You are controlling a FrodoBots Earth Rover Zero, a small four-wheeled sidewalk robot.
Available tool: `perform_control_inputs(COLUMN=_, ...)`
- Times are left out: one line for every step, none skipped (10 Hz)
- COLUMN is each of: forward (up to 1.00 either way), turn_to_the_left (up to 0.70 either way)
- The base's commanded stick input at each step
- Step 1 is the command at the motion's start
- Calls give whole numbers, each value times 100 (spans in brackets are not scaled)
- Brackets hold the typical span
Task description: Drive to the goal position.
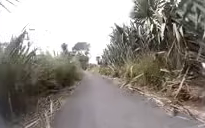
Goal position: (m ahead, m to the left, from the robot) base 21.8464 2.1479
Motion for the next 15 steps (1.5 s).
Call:
perform_control_inputs(forward=100, turn_to_the_left=0)
perform_control_inputs(forward=100, turn_to_the_left=0)
perform_control_inputs(forward=100, turn_to_the_left=0)
perform_control_inputs(forward=100, turn_to_the_left=0)
perform_control_inputs(forward=100, turn_to_the_left=0)
perform_control_inputs(forward=100, turn_to_the_left=0)
perform_control_inputs(forward=100, turn_to_the_left=0)
perform_control_inputs(forward=100, turn_to_the_left=0)
perform_control_inputs(forward=100, turn_to_the_left=0)
perform_control_inputs(forward=100, turn_to_the_left=0)
perform_control_inputs(forward=100, turn_to_the_left=0)
perform_control_inputs(forward=100, turn_to_the_left=0)
perform_control_inputs(forward=100, turn_to_the_left=0)
perform_control_inputs(forward=100, turn_to_the_left=0)
perform_control_inputs(forward=100, turn_to_the_left=0)
